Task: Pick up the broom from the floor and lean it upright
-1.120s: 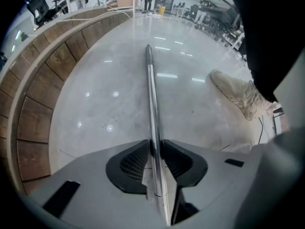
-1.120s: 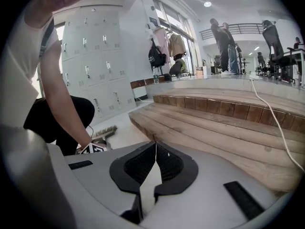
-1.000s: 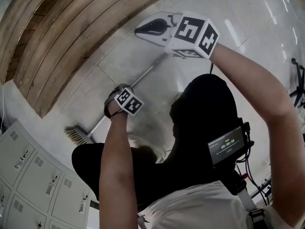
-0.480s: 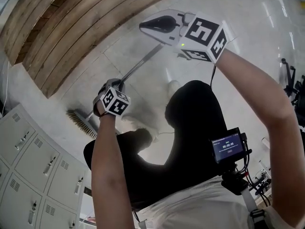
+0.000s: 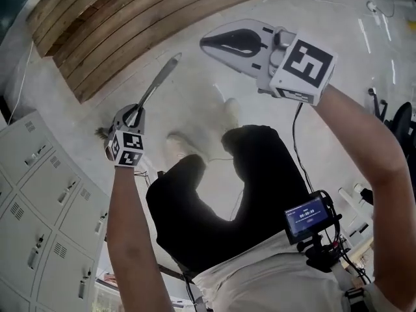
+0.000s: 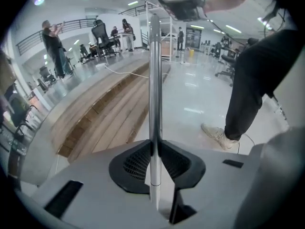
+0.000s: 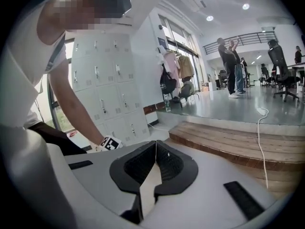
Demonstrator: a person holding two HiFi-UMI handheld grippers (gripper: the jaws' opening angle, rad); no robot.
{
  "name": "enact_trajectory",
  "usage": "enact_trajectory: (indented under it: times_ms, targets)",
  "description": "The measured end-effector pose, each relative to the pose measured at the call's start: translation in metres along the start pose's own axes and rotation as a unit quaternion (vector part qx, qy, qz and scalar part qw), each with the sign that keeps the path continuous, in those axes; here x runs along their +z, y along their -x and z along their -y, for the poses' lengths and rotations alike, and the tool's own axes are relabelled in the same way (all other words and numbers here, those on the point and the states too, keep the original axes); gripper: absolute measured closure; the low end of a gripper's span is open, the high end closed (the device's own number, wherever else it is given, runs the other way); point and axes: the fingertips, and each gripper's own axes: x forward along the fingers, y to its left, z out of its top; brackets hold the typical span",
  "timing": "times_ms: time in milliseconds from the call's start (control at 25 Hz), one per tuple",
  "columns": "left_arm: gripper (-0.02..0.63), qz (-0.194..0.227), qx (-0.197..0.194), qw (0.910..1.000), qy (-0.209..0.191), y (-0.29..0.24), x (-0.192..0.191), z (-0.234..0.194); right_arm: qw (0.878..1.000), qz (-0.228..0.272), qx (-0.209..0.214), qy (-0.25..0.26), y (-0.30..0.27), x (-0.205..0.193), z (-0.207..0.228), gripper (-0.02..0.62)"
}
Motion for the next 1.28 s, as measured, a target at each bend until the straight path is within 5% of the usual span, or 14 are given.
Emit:
enact_trajectory:
  times_ms: [240, 440, 680, 960, 1280]
  targets:
    - [0.537, 0.056, 0.073, 0.9914, 0.093, 0.101, -0.013, -0.043, 0.999, -0.012, 0.049, -0.015, -0.010, 0.050, -0.057, 0.578]
    - [0.537, 0.115, 0.127, 0.9708, 0.168, 0.181, -0.022, -0.057, 0.995, -0.026, 0.086, -0.032, -0.024, 0.077, -0.110, 0.578]
    - [0.537, 0.170, 0.218, 0.9219, 0.271, 0.273, -0.019, -0.064, 0.989, -0.046, 0.131, -0.041, -0.026, 0.108, -0.153, 0.578]
    - [0.537, 0.185, 0.307, 0.8620, 0.359, 0.366, 0.008, -0.039, 0.979, -0.056, 0.193, -0.040, -0.012, 0.150, -0.178, 0.578]
    - [0.537, 0.173, 0.360, 0.8182, 0.413, 0.419, 0.024, -0.001, 0.960, -0.090, 0.264, 0.007, -0.004, 0.146, -0.201, 0.578]
